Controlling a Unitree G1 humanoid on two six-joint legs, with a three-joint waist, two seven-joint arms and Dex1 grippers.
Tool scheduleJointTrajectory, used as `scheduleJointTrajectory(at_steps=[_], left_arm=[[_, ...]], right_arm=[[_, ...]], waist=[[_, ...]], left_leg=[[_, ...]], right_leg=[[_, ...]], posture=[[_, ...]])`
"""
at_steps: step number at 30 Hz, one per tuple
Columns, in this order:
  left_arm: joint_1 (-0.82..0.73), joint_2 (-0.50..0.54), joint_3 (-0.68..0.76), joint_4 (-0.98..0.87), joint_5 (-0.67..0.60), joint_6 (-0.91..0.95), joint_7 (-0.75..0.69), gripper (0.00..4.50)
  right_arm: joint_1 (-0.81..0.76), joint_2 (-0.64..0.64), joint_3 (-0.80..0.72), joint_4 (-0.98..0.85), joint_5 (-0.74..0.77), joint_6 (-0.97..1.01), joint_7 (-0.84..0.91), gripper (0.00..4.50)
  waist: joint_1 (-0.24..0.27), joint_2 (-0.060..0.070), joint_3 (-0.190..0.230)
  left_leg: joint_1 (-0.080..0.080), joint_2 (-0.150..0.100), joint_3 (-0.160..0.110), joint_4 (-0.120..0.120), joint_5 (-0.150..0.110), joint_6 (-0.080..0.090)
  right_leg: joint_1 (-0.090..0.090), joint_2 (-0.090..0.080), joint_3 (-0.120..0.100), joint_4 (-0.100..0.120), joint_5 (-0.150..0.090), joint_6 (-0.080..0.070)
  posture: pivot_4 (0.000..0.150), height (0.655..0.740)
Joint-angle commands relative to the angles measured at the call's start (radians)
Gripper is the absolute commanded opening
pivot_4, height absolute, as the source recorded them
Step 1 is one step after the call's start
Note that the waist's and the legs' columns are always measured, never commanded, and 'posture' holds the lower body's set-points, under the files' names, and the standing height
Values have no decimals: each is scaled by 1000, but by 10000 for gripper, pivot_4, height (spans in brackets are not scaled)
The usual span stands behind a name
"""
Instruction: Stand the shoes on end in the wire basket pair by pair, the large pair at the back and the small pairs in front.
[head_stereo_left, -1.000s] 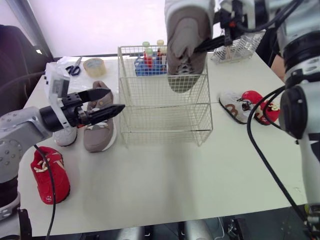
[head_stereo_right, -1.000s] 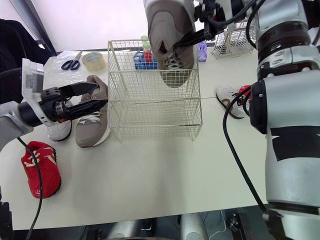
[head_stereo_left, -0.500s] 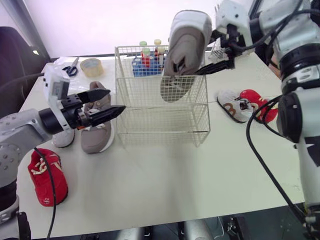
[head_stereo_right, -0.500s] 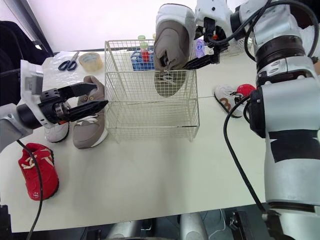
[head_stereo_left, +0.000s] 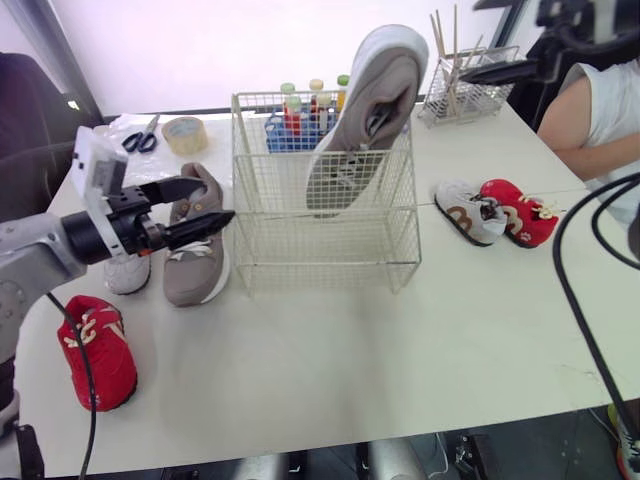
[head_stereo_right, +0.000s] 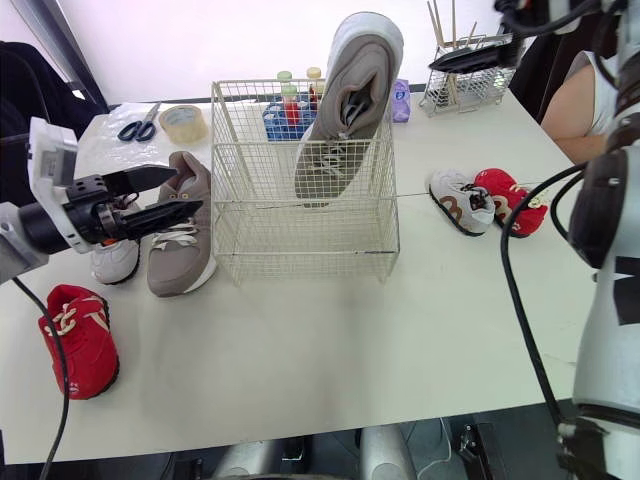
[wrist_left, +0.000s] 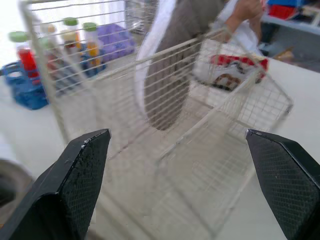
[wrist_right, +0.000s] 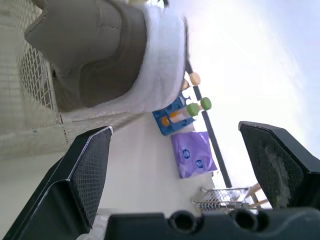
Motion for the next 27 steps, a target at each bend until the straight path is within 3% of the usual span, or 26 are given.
scheduleJointTrajectory(at_steps=[1, 3, 4, 7, 10, 19, 27], left_arm=[[-45, 47, 4, 100, 122, -80, -2, 45000], [-163, 77, -84, 284, 262, -144, 21, 45000], [-207, 84, -115, 350, 305, -164, 19, 45000], [-369, 71, -222, 576, 426, -220, -23, 45000], [-538, 23, -320, 819, 543, -266, -47, 45000], [-788, -122, -432, 1349, 777, -441, -81, 45000], [-858, -208, -385, 1551, 829, -508, -39, 45000]], right_arm=[[-21, -3, -108, -101, 151, 87, 126, 44432], [197, 14, -145, -505, 477, 421, 170, 44432], [279, 19, -160, -659, 571, 539, 174, 44432], [514, 58, -216, -1076, 747, 782, 98, 44432], [674, 117, -255, -1338, 862, 918, -51, 44432], [789, 174, -344, -1580, 1066, 1089, -334, 44432], [859, 154, -323, -1672, 1128, 1131, -428, 44432]], waist=[[-2, 0, 0], [3, -2, -1], [2, -3, -2], [9, -3, -2], [22, -3, -2], [35, -7, -3], [33, -8, -3]], left_leg=[[0, 0, 0, 0, 0, 0], [0, 0, 0, 0, 0, 0], [2, 2, -3, 1, 1, 1], [3, 2, -3, 2, 0, 4], [1, 0, -4, 7, 0, 6], [-5, -1, -1, 20, -7, 18], [-8, -1, -1, 20, -7, 18]], right_leg=[[0, 0, 0, 0, 0, 0], [0, 0, 0, 0, 0, 0], [4, 1, -2, 0, 0, 0], [6, 0, -2, 0, 1, -1], [4, 0, -3, 3, 1, -1], [3, -2, -2, 7, 1, 0], [-2, -2, -2, 11, 1, 0]], posture=[[1500, 7400], [1500, 7400], [1500, 7400], [1500, 7400], [1500, 7400], [1500, 7400], [1500, 7400]])
